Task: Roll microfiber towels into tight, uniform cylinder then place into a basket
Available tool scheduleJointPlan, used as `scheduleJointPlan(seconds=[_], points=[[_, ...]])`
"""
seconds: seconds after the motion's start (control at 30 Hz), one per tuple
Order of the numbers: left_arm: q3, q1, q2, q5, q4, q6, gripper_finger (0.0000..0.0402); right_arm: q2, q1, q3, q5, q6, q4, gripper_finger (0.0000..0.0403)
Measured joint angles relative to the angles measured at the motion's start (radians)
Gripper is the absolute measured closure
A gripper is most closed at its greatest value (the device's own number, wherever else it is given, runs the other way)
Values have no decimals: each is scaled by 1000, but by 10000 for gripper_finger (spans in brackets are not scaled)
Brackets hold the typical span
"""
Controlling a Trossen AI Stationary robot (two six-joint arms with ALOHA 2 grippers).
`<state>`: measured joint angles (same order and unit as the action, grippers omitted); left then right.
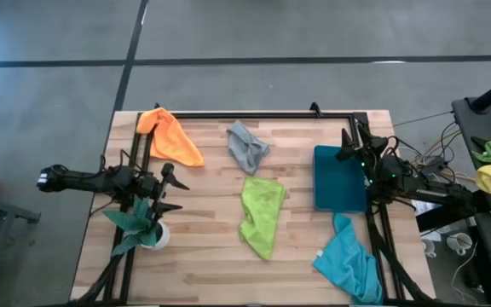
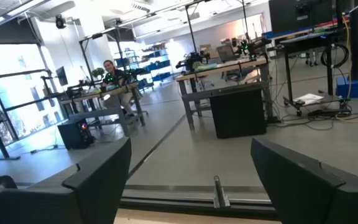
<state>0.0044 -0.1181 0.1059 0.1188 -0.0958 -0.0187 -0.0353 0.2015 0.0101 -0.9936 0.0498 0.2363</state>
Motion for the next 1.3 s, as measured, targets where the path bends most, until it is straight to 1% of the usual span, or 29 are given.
scheduleJointPlan(seconds=[0.13,0.3,0.33,0.47,0.53,0.6,0.63,0.7,0.8,0.9,0.97,1.07,1.2,1.3], points=[[0,0,0,0,0,0,123,-8,24,0,2,-28,4,76],[0,0,0,0,0,0,123,-13,31,0,6,281,7,76],[0,0,1,0,0,0,123,-13,31,0,5,315,12,76],[0,0,1,0,0,0,123,-11,35,0,5,369,60,76],[0,0,1,0,0,0,123,-11,34,0,6,480,103,76],[0,0,1,0,0,0,123,-11,35,0,25,635,125,76],[0,0,1,0,0,0,123,-11,35,0,66,696,122,76],[0,0,1,0,0,0,123,-12,35,0,212,767,126,76],[0,0,1,0,0,0,123,-32,33,0,432,771,151,76],[0,0,1,-2,0,6,123,-63,13,32,592,792,170,76],[0,0,-2,-17,0,5,123,-105,-12,82,651,812,156,76],[0,0,3,-19,1,2,123,-219,-76,208,683,779,52,76],[0,0,3,-21,-2,9,123,-444,-175,413,682,753,-167,76],[0,0,1,-22,-26,9,123,-640,-239,551,679,721,-262,76]])
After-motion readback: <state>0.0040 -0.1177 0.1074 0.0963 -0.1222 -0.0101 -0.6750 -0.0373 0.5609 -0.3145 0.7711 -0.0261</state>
